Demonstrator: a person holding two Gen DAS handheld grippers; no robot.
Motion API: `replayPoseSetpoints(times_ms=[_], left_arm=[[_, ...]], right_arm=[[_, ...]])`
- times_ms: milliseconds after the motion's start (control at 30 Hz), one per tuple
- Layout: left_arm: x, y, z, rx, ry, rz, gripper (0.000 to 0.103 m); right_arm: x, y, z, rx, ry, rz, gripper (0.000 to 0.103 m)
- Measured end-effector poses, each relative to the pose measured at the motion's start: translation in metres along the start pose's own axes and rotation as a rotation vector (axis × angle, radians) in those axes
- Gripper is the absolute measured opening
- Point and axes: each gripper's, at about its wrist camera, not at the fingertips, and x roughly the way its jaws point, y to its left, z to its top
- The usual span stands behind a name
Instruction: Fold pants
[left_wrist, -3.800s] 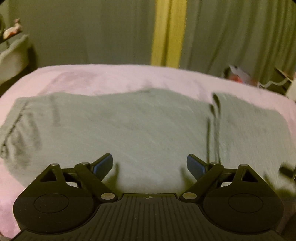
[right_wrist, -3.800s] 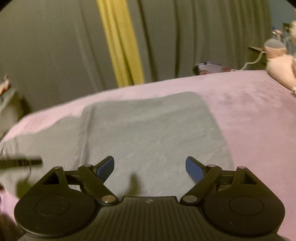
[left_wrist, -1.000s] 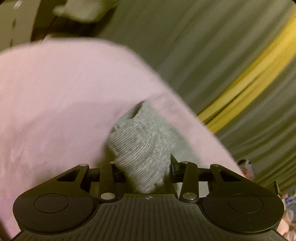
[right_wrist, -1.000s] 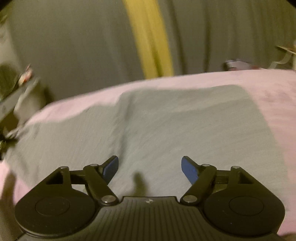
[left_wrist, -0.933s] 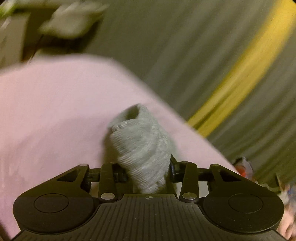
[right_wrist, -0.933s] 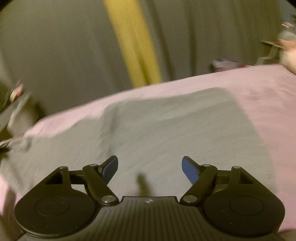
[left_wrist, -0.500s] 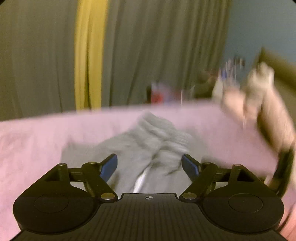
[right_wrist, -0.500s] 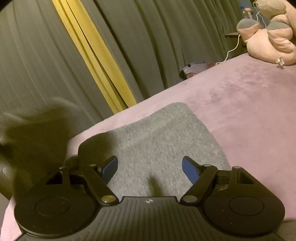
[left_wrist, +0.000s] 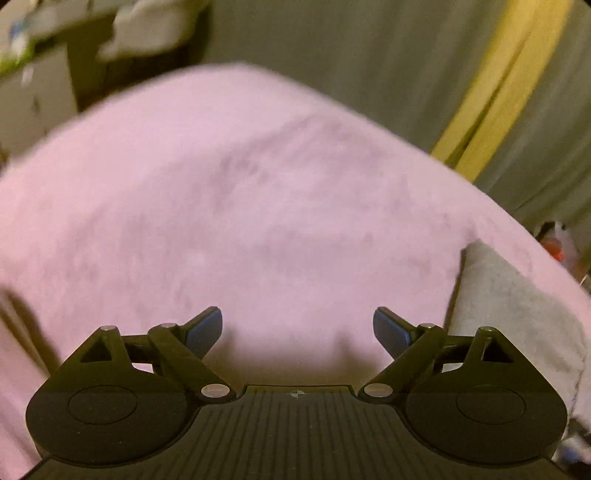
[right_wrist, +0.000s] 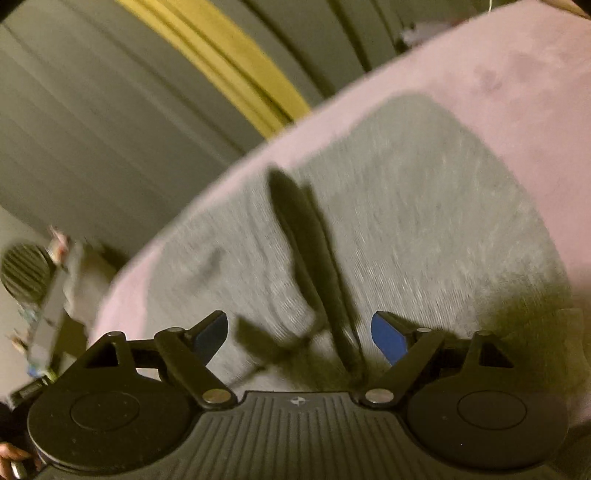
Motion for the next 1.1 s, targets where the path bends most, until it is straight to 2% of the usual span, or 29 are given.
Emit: replayPoseSetpoints(times_ms=[67,167,200,267,300,400,500,567,633,667,800,867,900,933,1000,1100], left_arm=[[0.007,0.006,0.000,-0.029,0.017,-0.038,0.093],[0.009,0.003,0.002,-0.016,0.021,0.022,0.093],[0.009,0.002,0.002,-0.004,0.027,0.038,0.093],[0.011,0.001,0.004,0.013,0.034,0.066,0.093],[0.012,0.000,0.004,0.012,0.033,0.066,0.093],[0.006,0.008,0.001,-0.043,0.024,0.035,0.094],[0.007,0.018,0.001,-0.124,0.020,0.006,0.094],[0.008,0.023,0.002,-0.163,0.020,0.005,0.094],[0.007,0.024,0.002,-0.167,0.021,0.008,0.094],[0.008,0.022,0.002,-0.156,0.020,0.007,0.094],[0.012,0.018,0.002,-0.124,0.024,0.011,0.094],[0.012,0.019,0.002,-0.132,0.030,0.017,0.094],[0.012,0.020,0.002,-0.141,0.030,0.024,0.094],[0.012,0.022,0.002,-0.150,0.030,0.028,0.094],[0.014,0.024,0.003,-0.162,0.032,0.027,0.094],[0.017,0.021,0.003,-0.148,0.041,0.040,0.094]], right_arm=[[0.004,0.003,0.000,-0.034,0.017,0.018,0.098],[0.012,0.011,0.002,-0.056,0.065,0.034,0.099],[0.013,0.012,0.003,-0.045,0.071,0.054,0.097],[0.016,0.011,0.005,-0.021,0.073,0.053,0.082],[0.016,0.009,0.006,-0.004,0.078,0.049,0.068],[0.011,-0.015,0.013,0.132,0.107,0.134,0.065],[0.018,-0.024,0.020,0.159,0.154,0.162,0.068],[0.022,-0.021,0.025,0.129,0.152,0.156,0.077],[0.030,-0.018,0.029,0.116,0.154,0.176,0.096],[0.033,-0.014,0.028,0.118,0.157,0.190,0.099],[0.045,-0.004,0.033,0.120,0.152,0.184,0.099],[0.042,-0.002,0.032,0.122,0.135,0.183,0.084],[0.039,-0.002,0.030,0.108,0.121,0.155,0.050],[0.039,-0.003,0.029,0.103,0.121,0.145,0.045],[0.036,-0.014,0.026,0.133,0.121,0.191,0.045],[0.038,-0.017,0.025,0.161,0.120,0.193,0.052]])
